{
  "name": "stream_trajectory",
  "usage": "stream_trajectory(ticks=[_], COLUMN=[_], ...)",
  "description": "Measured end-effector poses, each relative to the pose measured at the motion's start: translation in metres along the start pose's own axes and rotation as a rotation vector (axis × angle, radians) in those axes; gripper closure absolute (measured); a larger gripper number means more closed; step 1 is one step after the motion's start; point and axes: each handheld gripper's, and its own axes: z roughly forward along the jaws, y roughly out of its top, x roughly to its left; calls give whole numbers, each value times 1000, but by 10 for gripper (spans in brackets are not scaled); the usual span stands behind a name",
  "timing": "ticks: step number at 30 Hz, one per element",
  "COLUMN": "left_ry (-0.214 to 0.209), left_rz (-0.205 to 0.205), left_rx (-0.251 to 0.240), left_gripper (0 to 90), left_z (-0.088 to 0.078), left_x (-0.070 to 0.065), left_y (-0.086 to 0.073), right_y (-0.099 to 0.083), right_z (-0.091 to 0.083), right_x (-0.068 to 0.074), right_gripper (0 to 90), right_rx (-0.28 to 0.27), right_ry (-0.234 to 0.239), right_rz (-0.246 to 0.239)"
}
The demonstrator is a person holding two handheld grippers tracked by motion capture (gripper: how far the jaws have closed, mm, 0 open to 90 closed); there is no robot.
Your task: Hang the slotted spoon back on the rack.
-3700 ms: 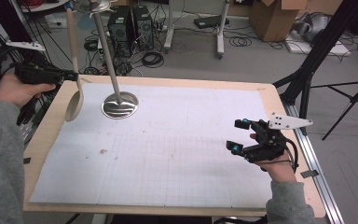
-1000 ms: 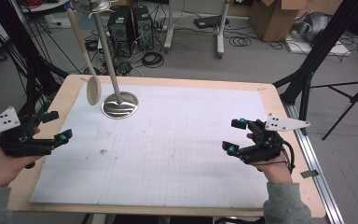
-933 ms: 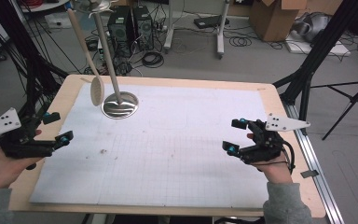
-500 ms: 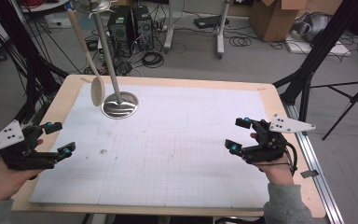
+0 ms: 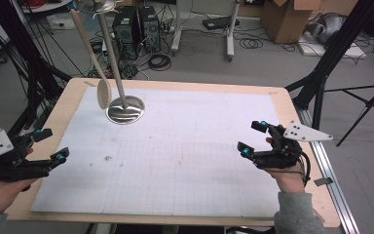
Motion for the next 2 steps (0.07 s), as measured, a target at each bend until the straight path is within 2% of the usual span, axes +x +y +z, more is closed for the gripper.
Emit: stream_trajectory(ticks=[2], left_ry=[6], left_rz=[-6], left_rx=[3], left_gripper=[150], left_z=[0], left_x=[0], left_y=[-1], right_y=[-1], right_z=[2], right_x=[1], right_gripper=[89], right_rx=[4], right_ry=[5], right_rz=[3])
